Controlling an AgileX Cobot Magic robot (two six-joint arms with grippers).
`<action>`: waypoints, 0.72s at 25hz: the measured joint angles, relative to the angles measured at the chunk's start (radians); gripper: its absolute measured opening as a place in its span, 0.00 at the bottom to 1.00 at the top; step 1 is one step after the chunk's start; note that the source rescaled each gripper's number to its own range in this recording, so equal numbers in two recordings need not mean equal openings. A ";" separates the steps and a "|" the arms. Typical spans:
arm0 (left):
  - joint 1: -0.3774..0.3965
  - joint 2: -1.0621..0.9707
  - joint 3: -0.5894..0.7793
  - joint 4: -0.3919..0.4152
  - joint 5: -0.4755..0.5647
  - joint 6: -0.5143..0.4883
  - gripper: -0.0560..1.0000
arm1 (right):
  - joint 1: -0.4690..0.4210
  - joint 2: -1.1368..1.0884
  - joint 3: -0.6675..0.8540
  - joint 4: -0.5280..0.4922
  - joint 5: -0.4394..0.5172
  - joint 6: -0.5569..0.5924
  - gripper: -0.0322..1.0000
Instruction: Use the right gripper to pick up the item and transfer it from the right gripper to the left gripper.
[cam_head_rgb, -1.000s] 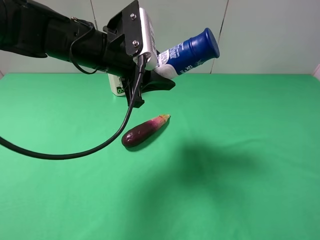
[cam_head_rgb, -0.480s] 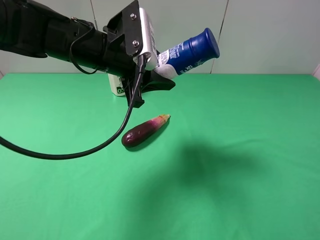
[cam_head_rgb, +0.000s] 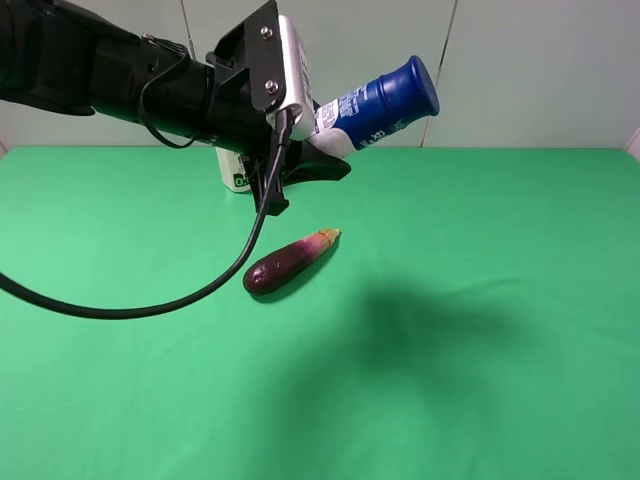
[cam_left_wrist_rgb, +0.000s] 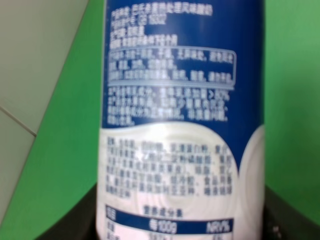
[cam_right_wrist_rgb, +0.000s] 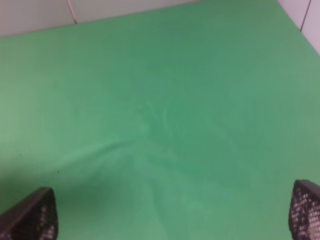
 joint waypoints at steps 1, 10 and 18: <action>0.000 0.000 0.000 0.000 0.000 0.000 0.05 | 0.000 0.000 0.000 0.000 0.000 0.000 1.00; 0.000 0.000 0.000 0.000 -0.019 -0.001 0.05 | 0.000 0.000 0.000 0.000 0.000 0.000 1.00; 0.000 0.000 0.000 0.001 -0.016 0.000 0.05 | 0.000 0.000 0.000 0.000 0.000 0.000 1.00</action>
